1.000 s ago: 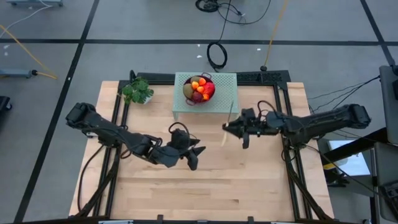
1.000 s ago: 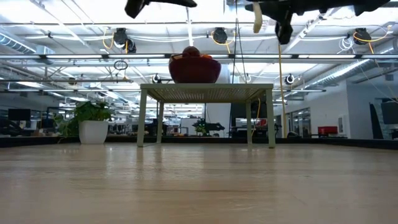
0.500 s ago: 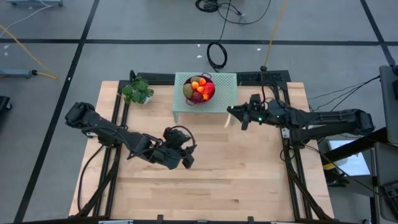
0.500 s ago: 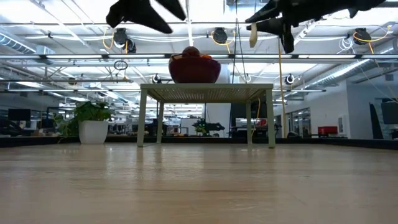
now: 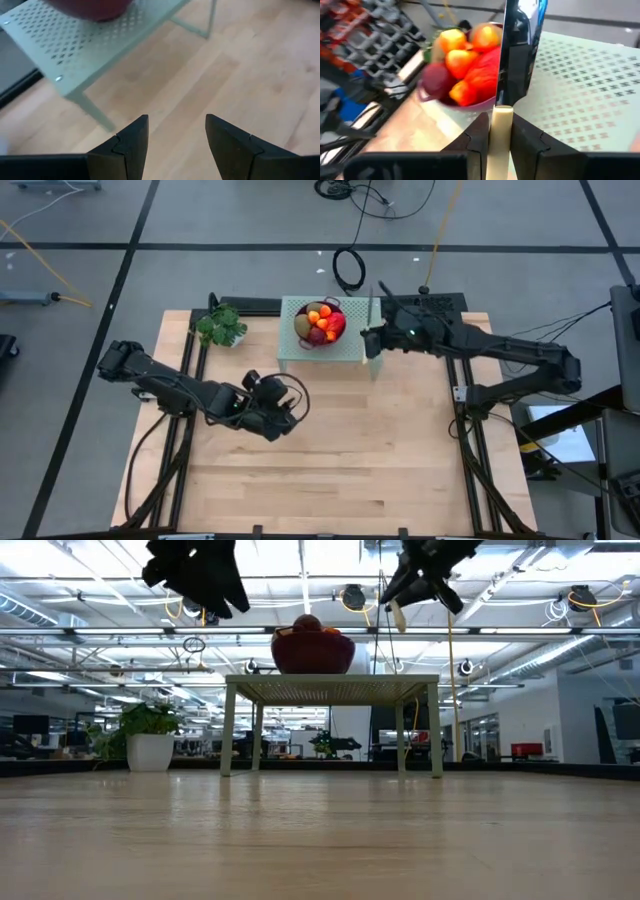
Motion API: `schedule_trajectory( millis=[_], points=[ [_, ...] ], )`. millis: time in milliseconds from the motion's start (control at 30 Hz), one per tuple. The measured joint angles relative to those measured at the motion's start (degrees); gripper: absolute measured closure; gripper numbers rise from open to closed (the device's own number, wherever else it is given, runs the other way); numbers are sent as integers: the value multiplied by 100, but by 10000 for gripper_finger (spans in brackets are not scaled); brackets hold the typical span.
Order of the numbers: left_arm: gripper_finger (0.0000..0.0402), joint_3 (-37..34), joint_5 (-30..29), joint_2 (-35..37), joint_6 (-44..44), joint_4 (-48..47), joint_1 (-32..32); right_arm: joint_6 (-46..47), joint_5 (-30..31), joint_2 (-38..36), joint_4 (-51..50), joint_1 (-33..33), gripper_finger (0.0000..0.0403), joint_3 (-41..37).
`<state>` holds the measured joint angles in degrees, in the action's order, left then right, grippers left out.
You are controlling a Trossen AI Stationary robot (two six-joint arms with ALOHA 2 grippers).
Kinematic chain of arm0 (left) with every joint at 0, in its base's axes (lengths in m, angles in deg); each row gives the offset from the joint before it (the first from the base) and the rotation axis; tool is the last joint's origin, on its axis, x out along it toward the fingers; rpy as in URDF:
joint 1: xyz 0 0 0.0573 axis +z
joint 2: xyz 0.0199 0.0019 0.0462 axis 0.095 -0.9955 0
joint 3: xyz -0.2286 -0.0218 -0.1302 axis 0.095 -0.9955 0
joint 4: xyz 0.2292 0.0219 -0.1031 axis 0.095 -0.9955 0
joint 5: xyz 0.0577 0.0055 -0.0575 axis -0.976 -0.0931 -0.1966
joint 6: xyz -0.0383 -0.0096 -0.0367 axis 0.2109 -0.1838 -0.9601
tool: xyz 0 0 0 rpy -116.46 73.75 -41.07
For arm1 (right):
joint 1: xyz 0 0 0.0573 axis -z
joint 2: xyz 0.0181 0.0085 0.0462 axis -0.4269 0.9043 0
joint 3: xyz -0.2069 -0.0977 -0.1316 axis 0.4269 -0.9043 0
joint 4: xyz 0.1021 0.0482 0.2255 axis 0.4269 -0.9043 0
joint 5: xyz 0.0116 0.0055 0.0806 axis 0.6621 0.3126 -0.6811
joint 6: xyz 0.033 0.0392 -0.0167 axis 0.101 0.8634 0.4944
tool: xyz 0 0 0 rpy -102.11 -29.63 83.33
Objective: Pick & Place Fruit
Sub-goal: Put the yellow table knife on the shelf
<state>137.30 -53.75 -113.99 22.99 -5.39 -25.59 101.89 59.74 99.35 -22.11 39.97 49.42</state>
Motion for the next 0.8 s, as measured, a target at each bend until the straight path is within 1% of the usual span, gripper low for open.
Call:
schedule_trajectory(
  millis=[167, 300, 400, 467, 567, 667, 800],
  points=[
    [204, 2, -117, 39, 36, -279, 0, 368, -64, 555, -893, 360, 353, 644],
    [204, 2, -308, 30, 44, -464, -13, 738, -510, 926, -1487, 653, 353, 982],
    [204, -26, -350, 31, 188, -476, -22, 884, -814, 1147, -1766, 806, 353, 1113],
    [204, -136, -355, 71, 299, -426, -24, 951, -944, 1275, -1756, 843, 353, 1174],
    [204, -554, -303, 448, 256, -187, -93, 983, -1037, 1372, -1788, 876, 353, 1195],
    [204, -1175, -237, 993, 258, 478, -158, 1076, -1091, 1417, -1726, 894, 353, 1210],
    [204, -1998, -200, 1948, 486, 1427, -267, 1206, -1084, 1426, -1734, 900, 353, 1210]
  ],
)
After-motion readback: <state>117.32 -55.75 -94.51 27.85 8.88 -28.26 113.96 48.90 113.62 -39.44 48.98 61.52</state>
